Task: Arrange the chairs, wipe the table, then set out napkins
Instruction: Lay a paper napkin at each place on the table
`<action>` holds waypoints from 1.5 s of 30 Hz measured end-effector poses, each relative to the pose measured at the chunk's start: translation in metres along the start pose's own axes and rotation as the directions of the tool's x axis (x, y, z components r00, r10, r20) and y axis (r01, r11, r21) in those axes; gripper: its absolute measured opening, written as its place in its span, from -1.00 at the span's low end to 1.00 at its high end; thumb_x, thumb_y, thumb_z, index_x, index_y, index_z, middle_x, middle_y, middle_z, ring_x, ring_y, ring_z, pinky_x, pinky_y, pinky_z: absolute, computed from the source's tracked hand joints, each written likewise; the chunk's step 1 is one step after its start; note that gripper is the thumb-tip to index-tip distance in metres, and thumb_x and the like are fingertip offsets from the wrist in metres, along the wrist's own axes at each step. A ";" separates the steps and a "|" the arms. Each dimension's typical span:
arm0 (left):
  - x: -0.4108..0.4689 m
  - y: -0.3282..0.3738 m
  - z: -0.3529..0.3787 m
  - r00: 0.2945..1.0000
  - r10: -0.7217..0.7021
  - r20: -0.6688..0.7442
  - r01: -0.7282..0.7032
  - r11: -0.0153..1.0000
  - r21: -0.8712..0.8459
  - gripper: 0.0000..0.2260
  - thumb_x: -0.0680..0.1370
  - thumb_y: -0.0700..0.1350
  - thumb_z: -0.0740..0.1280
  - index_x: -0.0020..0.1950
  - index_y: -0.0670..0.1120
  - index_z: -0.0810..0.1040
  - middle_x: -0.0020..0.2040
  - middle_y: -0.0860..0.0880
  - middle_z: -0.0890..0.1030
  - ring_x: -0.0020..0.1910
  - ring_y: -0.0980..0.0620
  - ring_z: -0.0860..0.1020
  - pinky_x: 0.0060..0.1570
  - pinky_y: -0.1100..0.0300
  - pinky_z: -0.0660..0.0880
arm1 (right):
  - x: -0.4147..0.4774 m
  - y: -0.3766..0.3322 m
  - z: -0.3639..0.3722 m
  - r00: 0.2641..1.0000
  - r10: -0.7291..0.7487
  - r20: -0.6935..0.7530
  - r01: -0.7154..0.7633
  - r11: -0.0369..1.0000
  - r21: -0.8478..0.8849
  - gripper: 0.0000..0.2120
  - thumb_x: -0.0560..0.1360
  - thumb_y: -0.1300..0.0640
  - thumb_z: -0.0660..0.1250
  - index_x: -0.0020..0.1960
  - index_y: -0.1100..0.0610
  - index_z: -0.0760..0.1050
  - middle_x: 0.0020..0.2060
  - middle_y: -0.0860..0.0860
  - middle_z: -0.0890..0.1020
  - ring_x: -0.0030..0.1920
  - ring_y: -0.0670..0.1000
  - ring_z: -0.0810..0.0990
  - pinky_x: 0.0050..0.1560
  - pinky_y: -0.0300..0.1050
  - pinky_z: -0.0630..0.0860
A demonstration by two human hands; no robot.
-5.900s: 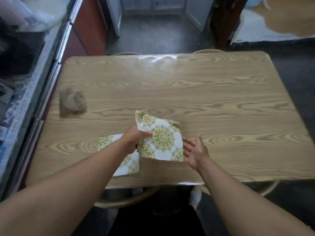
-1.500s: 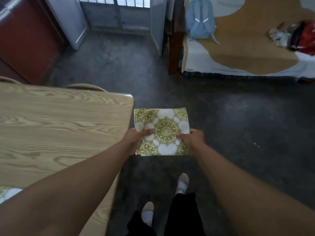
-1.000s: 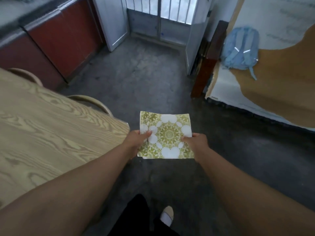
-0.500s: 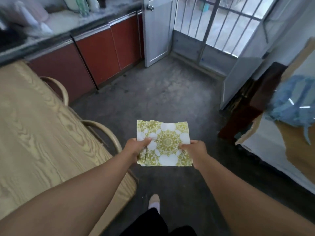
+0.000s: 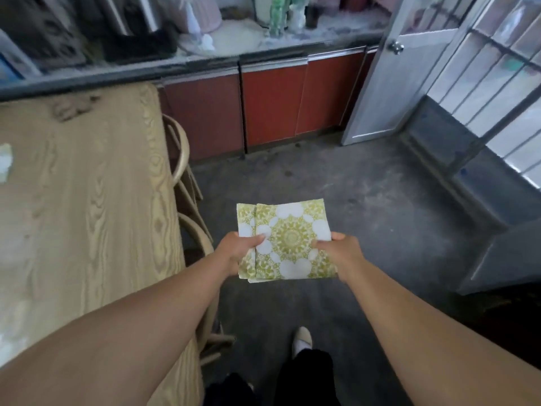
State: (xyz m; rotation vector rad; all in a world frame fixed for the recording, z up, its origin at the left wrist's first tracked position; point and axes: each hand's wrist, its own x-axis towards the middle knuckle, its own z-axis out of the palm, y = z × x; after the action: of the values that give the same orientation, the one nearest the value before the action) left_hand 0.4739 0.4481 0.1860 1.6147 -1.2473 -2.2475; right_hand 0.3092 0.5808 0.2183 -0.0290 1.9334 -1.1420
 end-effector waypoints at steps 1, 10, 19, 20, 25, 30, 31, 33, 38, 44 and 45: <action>0.005 0.007 -0.001 0.999 -0.013 -0.045 0.012 1.000 -0.017 -0.76 0.47 -0.18 0.47 0.10 -0.21 0.58 0.01 -0.20 0.68 -0.04 -0.20 0.66 -0.01 -0.16 0.59 | 0.011 -0.012 0.003 0.999 -0.002 0.037 0.003 0.999 -0.038 -0.64 0.41 0.31 0.49 0.19 0.28 0.56 -0.25 0.04 0.64 -0.27 0.02 0.64 -0.32 -0.14 0.56; 0.021 0.031 -0.044 0.929 -0.063 -0.365 -0.068 0.940 -0.335 -0.76 0.45 -0.18 0.48 0.10 -0.16 0.58 0.01 -0.16 0.67 -0.03 -0.17 0.65 -0.02 -0.14 0.59 | 0.088 -0.085 0.092 0.930 0.018 0.367 0.102 0.947 -0.306 -0.53 0.38 0.31 0.52 0.26 0.28 0.51 0.04 0.17 0.67 0.00 0.15 0.67 0.09 0.11 0.60; 0.021 0.023 -0.149 0.738 -0.226 -0.636 -0.260 0.774 -0.577 -0.71 0.45 -0.17 0.48 0.12 -0.20 0.55 -0.12 -0.08 0.62 -0.17 -0.08 0.60 -0.18 0.00 0.57 | 0.099 -0.108 0.256 0.765 0.164 0.623 0.266 0.800 -0.537 -0.59 0.41 0.39 0.46 0.24 0.30 0.51 0.01 0.16 0.66 -0.10 0.07 0.64 -0.06 -0.05 0.59; 0.020 0.021 -0.160 0.712 -0.252 -0.656 -0.282 0.752 -0.596 -0.68 0.45 -0.16 0.49 0.14 -0.21 0.53 -0.08 -0.09 0.61 -0.13 -0.10 0.59 -0.14 -0.02 0.57 | 0.098 -0.110 0.273 0.744 0.183 0.642 0.289 0.779 -0.557 -0.60 0.41 0.39 0.46 0.23 0.30 0.51 0.00 0.15 0.66 -0.08 0.08 0.64 -0.03 -0.03 0.60; 0.015 0.010 -0.194 0.620 -0.335 -0.710 -0.391 0.653 -0.649 -0.65 0.47 -0.18 0.46 0.21 -0.20 0.49 0.06 -0.09 0.53 0.10 -0.10 0.52 0.08 -0.03 0.49 | 0.096 -0.106 0.342 0.671 0.229 0.705 0.426 0.659 -0.620 -0.63 0.42 0.34 0.46 0.21 0.26 0.53 -0.11 0.06 0.64 -0.07 0.07 0.65 0.10 0.00 0.60; 0.003 -0.019 -0.210 0.536 -0.484 -0.692 -0.421 0.557 -0.716 -0.43 0.43 -0.12 0.50 0.35 -0.31 0.40 0.23 -0.15 0.52 0.31 -0.17 0.44 0.26 -0.05 0.38 | 0.092 -0.083 0.382 0.606 0.333 0.722 0.514 0.529 -0.675 -0.74 0.46 0.36 0.40 0.13 0.20 0.57 -0.13 0.07 0.66 -0.06 0.10 0.67 0.07 0.08 0.61; 0.002 -0.027 -0.213 0.514 -0.516 -0.685 -0.419 0.546 -0.726 -0.31 0.38 -0.05 0.53 0.38 -0.31 0.36 0.33 -0.17 0.47 0.35 -0.19 0.40 0.30 -0.05 0.34 | 0.091 -0.078 0.390 0.593 0.352 0.725 0.533 0.503 -0.680 -0.74 0.45 0.36 0.41 0.12 0.20 0.59 -0.10 0.09 0.68 -0.06 0.11 0.68 0.04 0.10 0.63; -0.001 -0.044 -0.218 0.485 -0.546 -0.683 -0.426 0.535 -0.730 -0.12 0.23 0.06 0.56 0.41 -0.30 0.32 0.41 -0.19 0.40 0.39 -0.20 0.36 0.37 -0.08 0.27 | 0.090 -0.067 0.407 0.571 0.369 0.734 0.598 0.425 -0.679 -0.75 0.44 0.31 0.45 0.11 0.20 0.60 -0.05 0.10 0.69 -0.05 0.11 0.69 0.03 0.11 0.63; -0.004 -0.064 -0.211 0.388 -0.659 -0.644 -0.496 0.440 -0.749 -0.62 0.45 -0.11 0.48 0.19 -0.19 0.51 0.13 -0.06 0.56 0.11 -0.03 0.47 0.18 0.01 0.37 | 0.085 -0.048 0.437 0.522 0.349 0.778 0.760 0.223 -0.610 -0.78 0.41 0.22 0.49 0.05 0.18 0.62 -0.02 0.08 0.68 -0.03 0.08 0.65 0.00 -0.03 0.62; -0.008 -0.091 -0.210 0.131 -0.829 -0.544 -0.578 0.382 -0.721 -0.76 0.53 -0.06 0.38 0.12 -0.16 0.53 0.04 -0.13 0.63 0.03 -0.16 0.60 0.12 -0.08 0.54 | 0.080 -0.038 0.456 0.440 0.321 0.839 0.896 -0.091 -0.435 -0.83 0.49 0.16 0.41 0.08 0.09 0.61 0.03 0.03 0.67 0.02 0.06 0.62 -0.02 -0.16 0.51; -0.010 -0.093 -0.211 0.069 -0.845 -0.531 -0.594 0.393 -0.702 -0.74 0.53 -0.04 0.37 0.13 -0.17 0.52 0.07 -0.14 0.62 0.05 -0.16 0.59 0.15 -0.08 0.53 | 0.078 -0.037 0.456 0.436 0.327 0.838 0.899 -0.126 -0.419 -0.83 0.49 0.15 0.39 0.08 0.08 0.61 0.03 0.03 0.67 0.03 0.06 0.62 -0.05 -0.18 0.48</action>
State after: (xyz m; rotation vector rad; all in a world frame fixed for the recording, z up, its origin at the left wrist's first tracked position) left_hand 0.6861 0.3986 0.1113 1.8994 0.7165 -0.5775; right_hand 0.5577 0.2073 0.0996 -1.8468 1.2610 0.4782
